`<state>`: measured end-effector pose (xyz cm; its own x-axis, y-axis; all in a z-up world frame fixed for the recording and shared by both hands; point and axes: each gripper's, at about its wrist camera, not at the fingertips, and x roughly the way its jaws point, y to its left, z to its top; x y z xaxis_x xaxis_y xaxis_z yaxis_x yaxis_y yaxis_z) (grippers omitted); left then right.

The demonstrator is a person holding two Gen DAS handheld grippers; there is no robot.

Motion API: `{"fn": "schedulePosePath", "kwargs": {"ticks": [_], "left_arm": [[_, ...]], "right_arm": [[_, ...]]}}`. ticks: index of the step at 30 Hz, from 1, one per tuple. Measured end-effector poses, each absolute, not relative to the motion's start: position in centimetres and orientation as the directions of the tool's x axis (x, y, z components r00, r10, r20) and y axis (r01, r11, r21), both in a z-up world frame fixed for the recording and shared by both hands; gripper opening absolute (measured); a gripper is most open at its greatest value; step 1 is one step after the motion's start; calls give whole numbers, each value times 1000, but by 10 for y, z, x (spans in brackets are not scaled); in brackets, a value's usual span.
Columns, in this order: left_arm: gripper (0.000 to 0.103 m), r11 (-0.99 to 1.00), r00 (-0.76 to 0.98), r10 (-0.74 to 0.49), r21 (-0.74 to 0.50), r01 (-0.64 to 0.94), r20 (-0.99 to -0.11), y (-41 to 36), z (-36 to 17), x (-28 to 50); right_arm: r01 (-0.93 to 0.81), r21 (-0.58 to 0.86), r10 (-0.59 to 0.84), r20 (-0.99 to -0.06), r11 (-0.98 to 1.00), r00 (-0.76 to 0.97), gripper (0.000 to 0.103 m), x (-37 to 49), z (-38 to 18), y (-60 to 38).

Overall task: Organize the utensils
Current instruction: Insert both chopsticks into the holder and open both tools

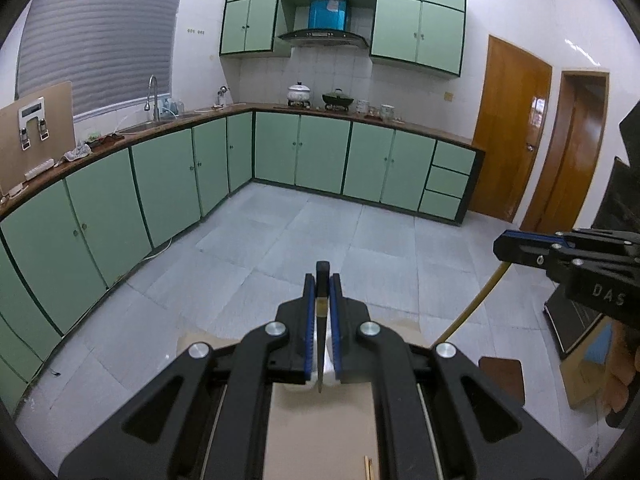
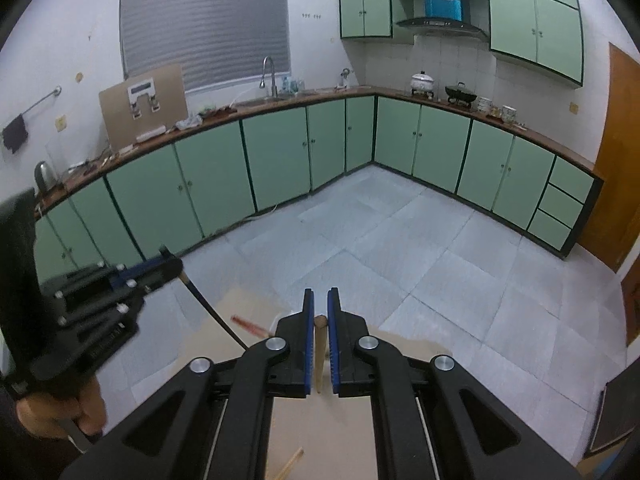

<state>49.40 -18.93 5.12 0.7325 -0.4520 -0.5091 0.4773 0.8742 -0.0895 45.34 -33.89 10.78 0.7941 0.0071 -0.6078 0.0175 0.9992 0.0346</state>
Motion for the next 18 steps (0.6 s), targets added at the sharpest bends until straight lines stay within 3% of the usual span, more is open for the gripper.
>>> {"fn": "schedulePosePath", "kwargs": {"ticks": [8, 18], "left_arm": [[6, 893, 749, -424, -96, 440, -510, -203, 19, 548], [6, 902, 733, -413, -129, 413, -541, -212, -40, 605]], "right_arm": [[64, 40, -26, -606, 997, 795, 7, 507, 87, -352], [96, 70, -28, -647, 993, 762, 7, 559, 19, -374]]}}
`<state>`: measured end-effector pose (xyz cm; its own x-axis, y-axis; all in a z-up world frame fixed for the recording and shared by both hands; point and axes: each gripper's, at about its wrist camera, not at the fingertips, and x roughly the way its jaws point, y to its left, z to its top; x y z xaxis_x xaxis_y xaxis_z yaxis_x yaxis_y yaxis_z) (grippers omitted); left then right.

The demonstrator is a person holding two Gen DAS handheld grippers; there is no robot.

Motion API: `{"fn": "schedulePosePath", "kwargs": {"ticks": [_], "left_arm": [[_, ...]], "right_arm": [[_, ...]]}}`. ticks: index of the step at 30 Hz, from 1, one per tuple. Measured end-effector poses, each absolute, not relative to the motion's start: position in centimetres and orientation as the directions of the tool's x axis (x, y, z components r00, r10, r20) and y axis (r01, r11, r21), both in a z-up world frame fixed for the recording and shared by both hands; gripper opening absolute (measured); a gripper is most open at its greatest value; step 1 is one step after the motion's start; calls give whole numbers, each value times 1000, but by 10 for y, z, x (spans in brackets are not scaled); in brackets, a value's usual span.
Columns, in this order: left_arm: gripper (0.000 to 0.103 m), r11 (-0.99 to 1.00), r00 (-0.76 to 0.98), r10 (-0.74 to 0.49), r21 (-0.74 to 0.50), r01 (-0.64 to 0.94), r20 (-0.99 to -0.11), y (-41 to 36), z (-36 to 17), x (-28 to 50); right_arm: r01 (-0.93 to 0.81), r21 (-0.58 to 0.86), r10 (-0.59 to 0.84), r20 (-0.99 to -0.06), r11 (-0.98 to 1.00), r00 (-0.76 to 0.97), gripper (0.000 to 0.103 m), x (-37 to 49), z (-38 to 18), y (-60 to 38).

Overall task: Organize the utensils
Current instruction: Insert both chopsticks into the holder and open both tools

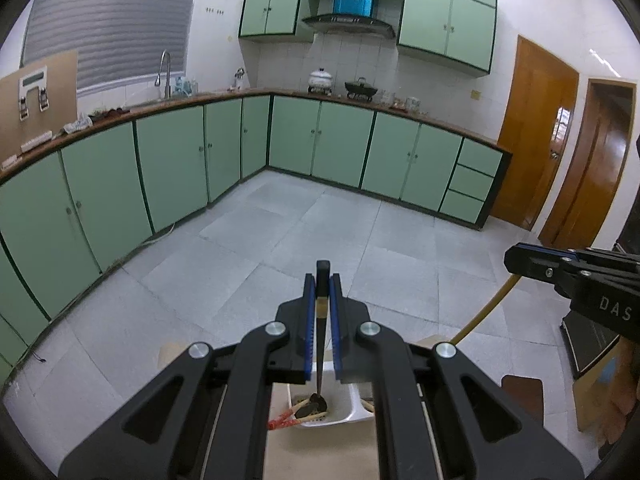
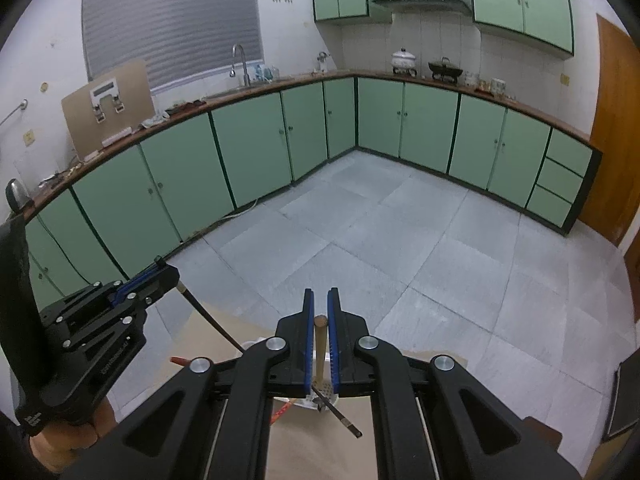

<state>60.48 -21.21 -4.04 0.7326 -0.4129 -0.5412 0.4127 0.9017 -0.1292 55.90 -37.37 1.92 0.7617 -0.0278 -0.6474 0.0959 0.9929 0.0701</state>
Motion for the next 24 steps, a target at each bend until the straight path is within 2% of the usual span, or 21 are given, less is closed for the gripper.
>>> {"fn": "schedulePosePath", "kwargs": {"ticks": [9, 11, 13, 17, 19, 21, 24], "left_arm": [[7, 916, 711, -384, -142, 376, -589, -204, -82, 622], [13, 918, 714, -378, -137, 373, -589, -198, -79, 620], [31, 920, 726, -375, -132, 370, -577, -188, -70, 614], [38, 916, 745, -381, -115, 384, -547, -168, -51, 590], [50, 917, 758, -375, -96, 386, -533, -156, -44, 573], [57, 917, 772, -374, -83, 389, -513, -137, -41, 553], [65, 916, 779, -376, -77, 393, -502, -118, -45, 523]], "right_arm": [[115, 114, -4, -692, 987, 722, 8, 568, -29, -388], [127, 121, -10, -683, 984, 730, 13, 562, -28, -394], [133, 132, -10, -673, 982, 740, 16, 554, -25, -397], [140, 150, -10, -646, 979, 764, 18, 523, -14, -410], [144, 160, -10, -631, 977, 776, 19, 505, -11, -414], [141, 156, -18, -607, 978, 794, 23, 475, -11, -414], [129, 140, -25, -577, 982, 816, 24, 432, -19, -410]]}}
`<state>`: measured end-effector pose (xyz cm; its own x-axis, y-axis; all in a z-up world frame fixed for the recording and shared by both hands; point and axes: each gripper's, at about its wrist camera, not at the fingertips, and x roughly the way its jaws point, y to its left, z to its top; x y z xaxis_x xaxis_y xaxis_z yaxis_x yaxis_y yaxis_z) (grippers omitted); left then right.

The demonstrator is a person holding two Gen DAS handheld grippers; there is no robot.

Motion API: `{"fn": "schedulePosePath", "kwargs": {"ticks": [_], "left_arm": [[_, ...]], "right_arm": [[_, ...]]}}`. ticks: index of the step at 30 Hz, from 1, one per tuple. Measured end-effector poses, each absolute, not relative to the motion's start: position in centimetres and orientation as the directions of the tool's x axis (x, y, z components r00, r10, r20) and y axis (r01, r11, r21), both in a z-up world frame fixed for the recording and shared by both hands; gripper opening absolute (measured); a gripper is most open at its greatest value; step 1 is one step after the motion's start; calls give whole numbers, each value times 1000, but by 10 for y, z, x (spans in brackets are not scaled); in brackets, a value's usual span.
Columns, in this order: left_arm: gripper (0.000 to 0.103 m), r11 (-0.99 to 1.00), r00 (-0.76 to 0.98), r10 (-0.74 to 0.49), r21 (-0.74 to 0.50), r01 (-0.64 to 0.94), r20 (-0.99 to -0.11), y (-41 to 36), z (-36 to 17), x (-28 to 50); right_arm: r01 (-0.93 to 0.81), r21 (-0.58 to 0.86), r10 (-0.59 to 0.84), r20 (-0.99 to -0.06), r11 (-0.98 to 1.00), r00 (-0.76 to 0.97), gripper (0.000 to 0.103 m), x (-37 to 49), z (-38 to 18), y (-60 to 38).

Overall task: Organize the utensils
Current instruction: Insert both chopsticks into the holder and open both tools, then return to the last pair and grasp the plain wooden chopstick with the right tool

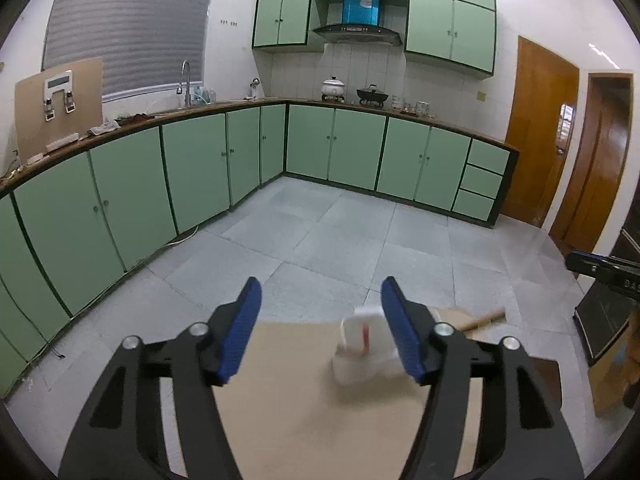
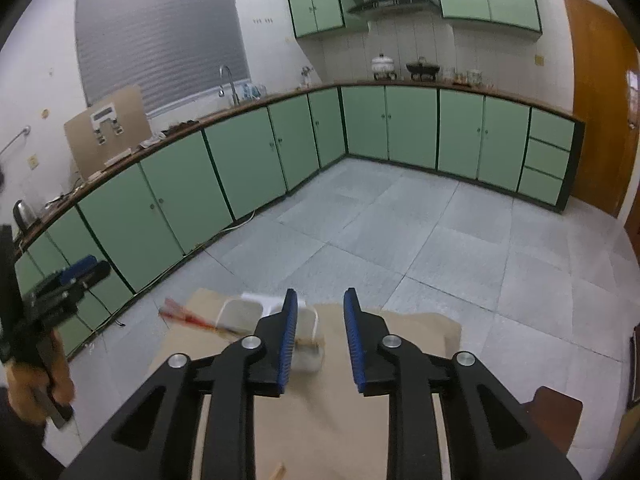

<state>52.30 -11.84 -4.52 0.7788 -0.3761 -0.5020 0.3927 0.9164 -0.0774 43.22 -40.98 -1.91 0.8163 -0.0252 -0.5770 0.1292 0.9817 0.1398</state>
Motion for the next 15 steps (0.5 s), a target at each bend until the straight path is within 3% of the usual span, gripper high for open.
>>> {"fn": "schedulePosePath", "kwargs": {"ticks": [6, 9, 15], "left_arm": [[84, 927, 814, -364, -88, 365, -453, -70, -87, 427], [85, 935, 835, -331, -35, 353, -439, -59, -118, 376], [86, 948, 844, -282, 3, 318, -457, -36, -188, 280]], "right_arm": [[114, 62, -66, -511, 992, 857, 35, 321, -80, -368], [110, 41, -73, -518, 993, 852, 39, 269, -136, -334], [93, 49, -42, -623, 994, 781, 39, 194, -267, -257]]}}
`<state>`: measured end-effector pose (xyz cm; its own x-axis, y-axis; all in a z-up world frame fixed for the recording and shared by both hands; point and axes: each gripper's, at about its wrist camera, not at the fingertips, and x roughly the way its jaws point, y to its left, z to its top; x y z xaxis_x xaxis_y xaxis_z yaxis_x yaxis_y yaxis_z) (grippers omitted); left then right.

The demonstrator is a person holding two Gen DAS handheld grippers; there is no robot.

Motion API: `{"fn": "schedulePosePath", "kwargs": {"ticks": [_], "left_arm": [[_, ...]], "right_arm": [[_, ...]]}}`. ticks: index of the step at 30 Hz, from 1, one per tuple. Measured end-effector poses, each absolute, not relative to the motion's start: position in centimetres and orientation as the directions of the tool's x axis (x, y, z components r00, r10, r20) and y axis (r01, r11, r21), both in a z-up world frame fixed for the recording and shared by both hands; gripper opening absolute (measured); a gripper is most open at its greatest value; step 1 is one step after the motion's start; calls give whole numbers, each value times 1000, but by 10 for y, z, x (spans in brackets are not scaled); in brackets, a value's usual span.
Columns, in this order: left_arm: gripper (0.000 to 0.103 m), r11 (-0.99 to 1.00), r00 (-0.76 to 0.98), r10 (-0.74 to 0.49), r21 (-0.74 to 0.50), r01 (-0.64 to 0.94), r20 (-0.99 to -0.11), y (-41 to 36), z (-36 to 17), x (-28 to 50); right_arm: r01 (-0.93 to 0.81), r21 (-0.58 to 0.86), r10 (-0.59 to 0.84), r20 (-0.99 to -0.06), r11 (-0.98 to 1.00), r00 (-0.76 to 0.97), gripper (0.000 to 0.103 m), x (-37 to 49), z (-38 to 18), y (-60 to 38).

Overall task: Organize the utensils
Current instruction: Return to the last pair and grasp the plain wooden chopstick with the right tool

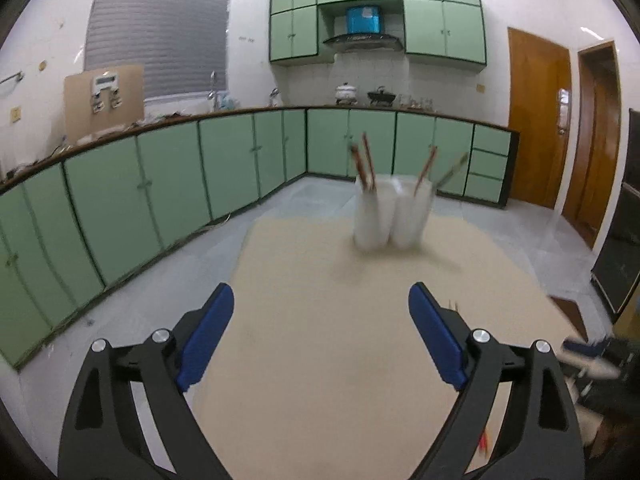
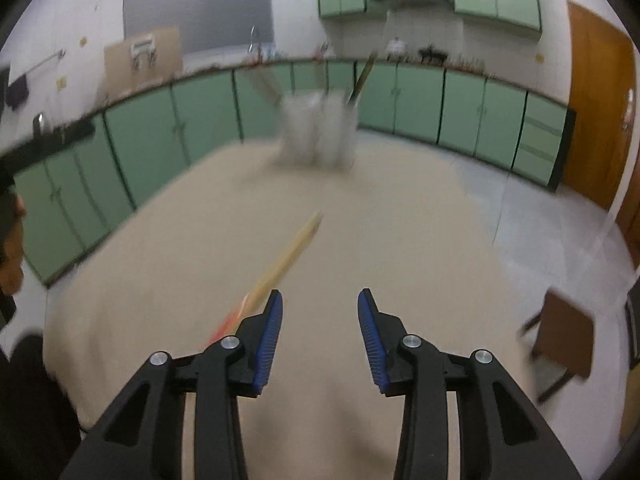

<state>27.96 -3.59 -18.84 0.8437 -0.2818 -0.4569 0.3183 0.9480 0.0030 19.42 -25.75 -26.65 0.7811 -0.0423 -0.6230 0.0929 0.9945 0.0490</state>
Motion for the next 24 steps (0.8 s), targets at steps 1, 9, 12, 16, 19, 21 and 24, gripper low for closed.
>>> {"fn": "schedulePosePath", "kwargs": {"ticks": [1, 9, 12, 16, 19, 21, 24], "left_arm": [[87, 952, 841, -276, -10, 307, -466, -30, -198, 269], [89, 961, 796, -268, -92, 261, -542, -4, -236, 239], [89, 959, 789, -274, -100, 264, -550, -5, -237, 237], [89, 957, 780, -278, -92, 275, -561, -10, -240, 237], [89, 957, 774, -275, -85, 278, -570, -14, -243, 240], [89, 956, 768, -277, -84, 282, -577, -18, -246, 240], [89, 953, 763, -280, -73, 293, -582, -24, -249, 237]], "right_arm": [[84, 44, -38, -628, 996, 777, 39, 186, -280, -245], [-13, 6, 13, -644, 1000, 765, 39, 177, -300, -186], [-37, -16, 18, -656, 999, 755, 39, 178, -306, -177], [-19, -18, 3, -650, 1000, 760, 39, 180, -309, -182], [3, -1, -2, -652, 1000, 758, 39, 181, -309, -190], [22, -5, -20, -654, 1000, 756, 39, 178, -308, -196], [81, 5, -57, -659, 997, 750, 39, 174, -308, -217]]}}
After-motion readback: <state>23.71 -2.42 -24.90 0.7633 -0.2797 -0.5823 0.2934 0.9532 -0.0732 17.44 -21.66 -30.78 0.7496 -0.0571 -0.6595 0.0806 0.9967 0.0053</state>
